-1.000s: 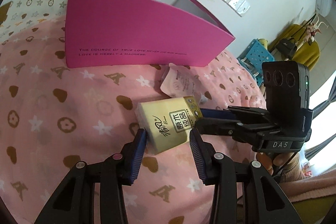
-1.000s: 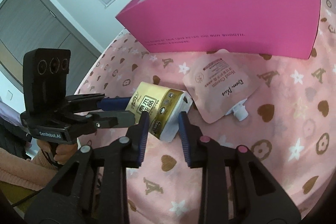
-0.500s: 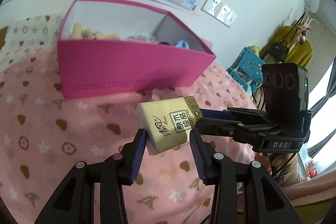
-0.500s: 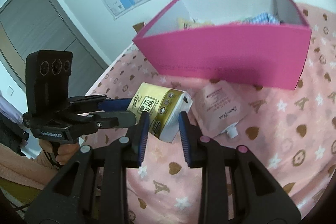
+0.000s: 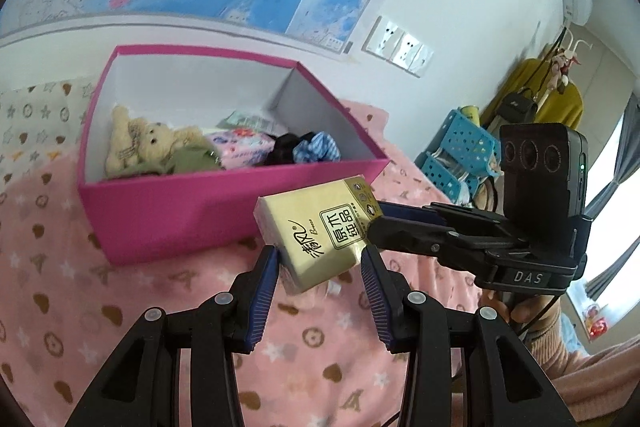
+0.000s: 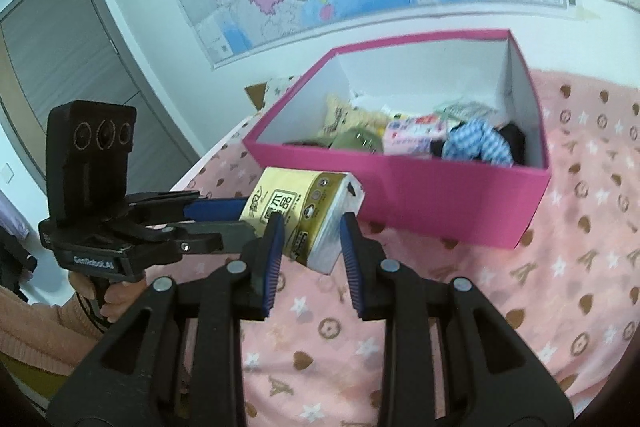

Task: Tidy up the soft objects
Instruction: 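Lift the yellow tissue pack toward the pink box, then lower the tissue pack into the box and open the right gripper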

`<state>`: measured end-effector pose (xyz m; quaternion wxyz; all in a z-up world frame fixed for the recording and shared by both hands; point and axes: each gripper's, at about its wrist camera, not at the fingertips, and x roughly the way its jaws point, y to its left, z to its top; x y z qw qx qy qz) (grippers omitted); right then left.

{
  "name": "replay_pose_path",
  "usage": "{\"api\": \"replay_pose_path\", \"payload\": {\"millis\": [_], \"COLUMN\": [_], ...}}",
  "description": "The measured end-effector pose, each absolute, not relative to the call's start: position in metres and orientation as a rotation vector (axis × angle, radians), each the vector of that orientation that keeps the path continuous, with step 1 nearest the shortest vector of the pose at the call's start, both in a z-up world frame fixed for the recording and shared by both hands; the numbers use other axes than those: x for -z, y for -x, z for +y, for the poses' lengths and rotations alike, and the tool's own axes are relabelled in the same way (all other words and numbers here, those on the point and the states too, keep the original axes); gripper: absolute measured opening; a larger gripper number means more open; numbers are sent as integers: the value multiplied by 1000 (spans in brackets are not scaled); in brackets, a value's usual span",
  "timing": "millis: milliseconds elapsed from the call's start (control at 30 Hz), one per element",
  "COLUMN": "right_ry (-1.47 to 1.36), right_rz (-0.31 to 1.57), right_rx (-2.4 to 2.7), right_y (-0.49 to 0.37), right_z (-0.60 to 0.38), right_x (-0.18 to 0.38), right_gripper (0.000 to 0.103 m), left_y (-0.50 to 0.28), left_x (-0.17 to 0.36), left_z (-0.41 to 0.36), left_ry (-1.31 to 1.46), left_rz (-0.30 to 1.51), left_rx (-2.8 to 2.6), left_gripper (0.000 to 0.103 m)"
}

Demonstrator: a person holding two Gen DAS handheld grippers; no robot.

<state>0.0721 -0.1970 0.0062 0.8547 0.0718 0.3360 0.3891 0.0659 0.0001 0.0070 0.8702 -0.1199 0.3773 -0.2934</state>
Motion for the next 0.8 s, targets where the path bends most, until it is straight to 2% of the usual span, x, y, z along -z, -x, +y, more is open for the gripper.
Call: {"api": "replay_pose_path", "payload": {"millis": [800], "right_ry": [-128], "right_rz": [643], "right_rx": [-774], "right_y": [-122], "right_z": [-201], "right_x": [-37], "right_gripper": [32], "left_y": [-127], "left_x": [-26], "left_z": [-12], "left_ry": [235], "left_rz": [773], "left_rx": [578], "left_gripper": [42]}}
